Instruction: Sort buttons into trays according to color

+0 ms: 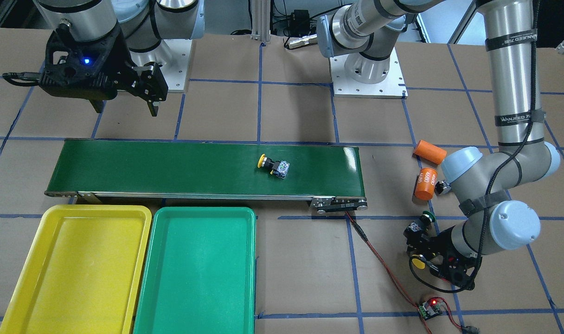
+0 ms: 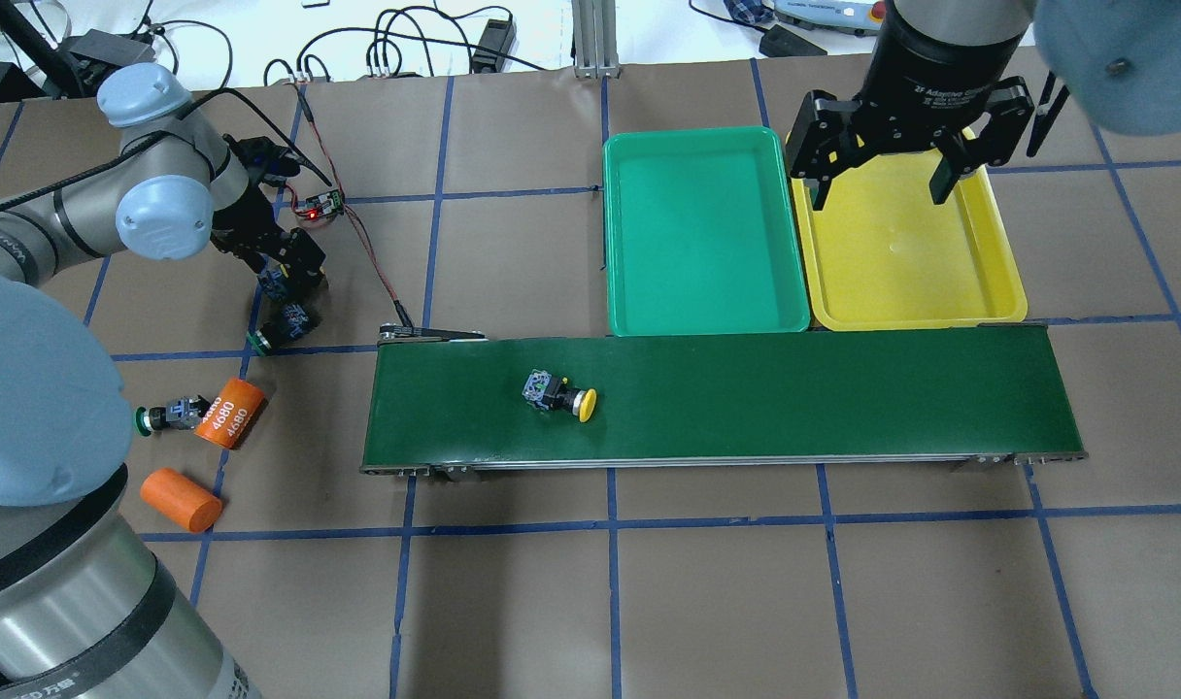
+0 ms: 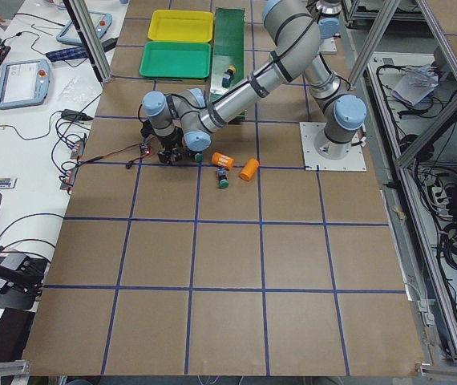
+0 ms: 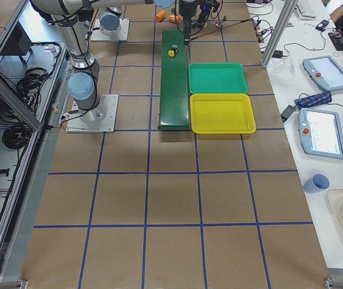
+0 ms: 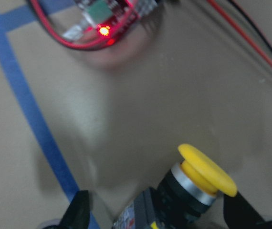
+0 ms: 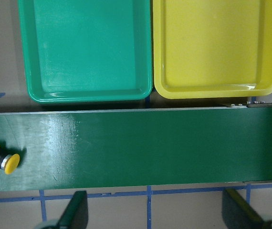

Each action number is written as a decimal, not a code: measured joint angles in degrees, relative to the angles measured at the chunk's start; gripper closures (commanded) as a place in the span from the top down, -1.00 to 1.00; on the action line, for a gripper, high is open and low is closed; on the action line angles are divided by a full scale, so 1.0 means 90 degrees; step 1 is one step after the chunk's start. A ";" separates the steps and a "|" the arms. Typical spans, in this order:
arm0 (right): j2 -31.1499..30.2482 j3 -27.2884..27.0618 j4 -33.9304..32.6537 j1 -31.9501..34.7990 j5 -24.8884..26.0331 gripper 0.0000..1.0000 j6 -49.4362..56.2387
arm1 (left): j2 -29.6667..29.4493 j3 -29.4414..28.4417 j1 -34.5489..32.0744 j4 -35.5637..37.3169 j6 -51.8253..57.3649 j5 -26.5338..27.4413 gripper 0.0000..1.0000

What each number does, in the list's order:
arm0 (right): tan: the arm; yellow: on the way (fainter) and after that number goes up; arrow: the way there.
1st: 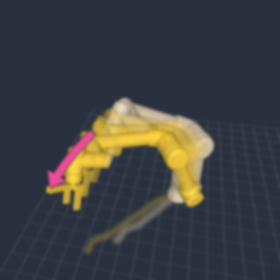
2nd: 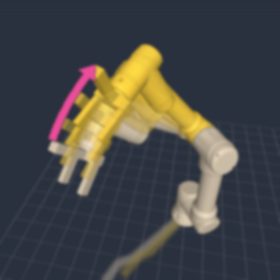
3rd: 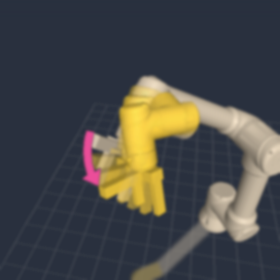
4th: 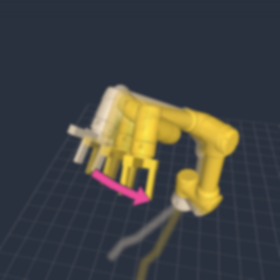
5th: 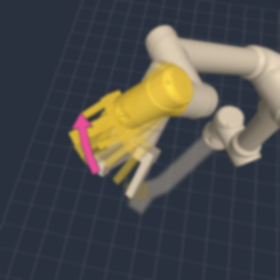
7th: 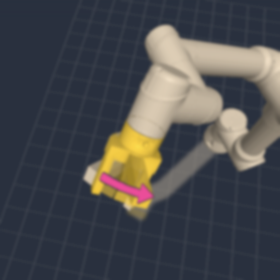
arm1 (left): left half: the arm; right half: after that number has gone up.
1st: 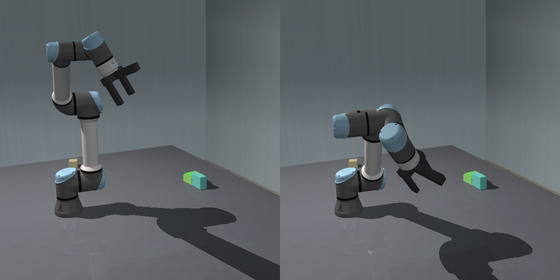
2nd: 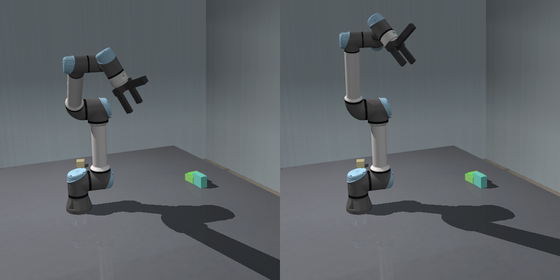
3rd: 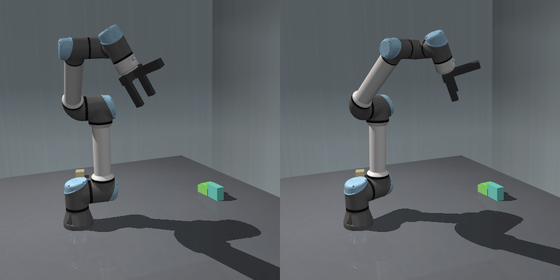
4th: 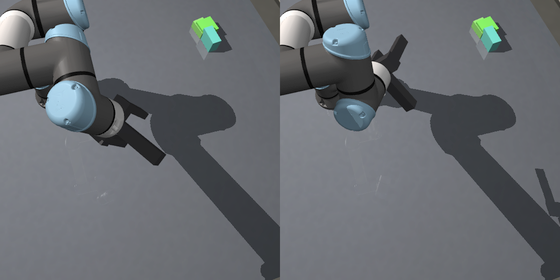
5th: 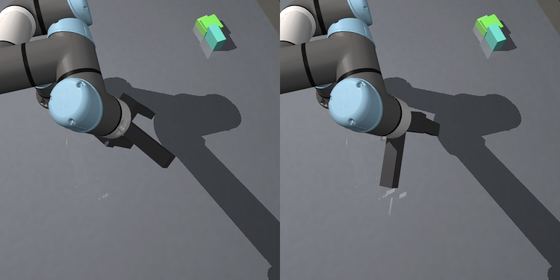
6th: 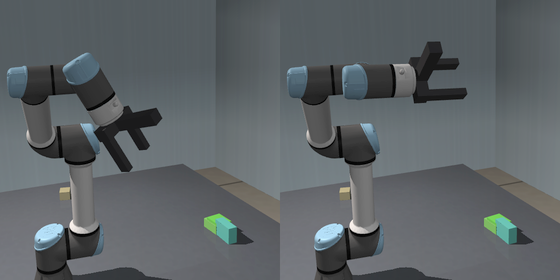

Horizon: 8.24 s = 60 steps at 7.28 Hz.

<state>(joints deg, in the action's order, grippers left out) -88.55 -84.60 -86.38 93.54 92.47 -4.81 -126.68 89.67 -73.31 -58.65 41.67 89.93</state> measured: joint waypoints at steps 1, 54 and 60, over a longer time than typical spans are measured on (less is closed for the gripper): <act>-0.0018 0.0038 0.0014 -0.0003 0.0003 1.00 -0.0010 | 0.0046 -0.0006 -0.0026 -0.0030 0.0053 0.0083 -1.00; -0.0327 -0.5212 -0.4986 -0.2171 -0.0304 1.00 1.1174 | 0.2912 0.2641 -0.3099 0.0248 0.3839 0.0446 1.00; -0.0327 -0.5204 -0.5008 -0.2166 -0.0313 1.00 1.1122 | 0.2995 0.1961 -0.1104 -0.0760 0.4440 0.0360 1.00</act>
<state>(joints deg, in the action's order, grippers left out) -91.49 -131.43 -131.45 74.05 89.65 95.29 -99.73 107.32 -83.24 -65.49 81.63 93.17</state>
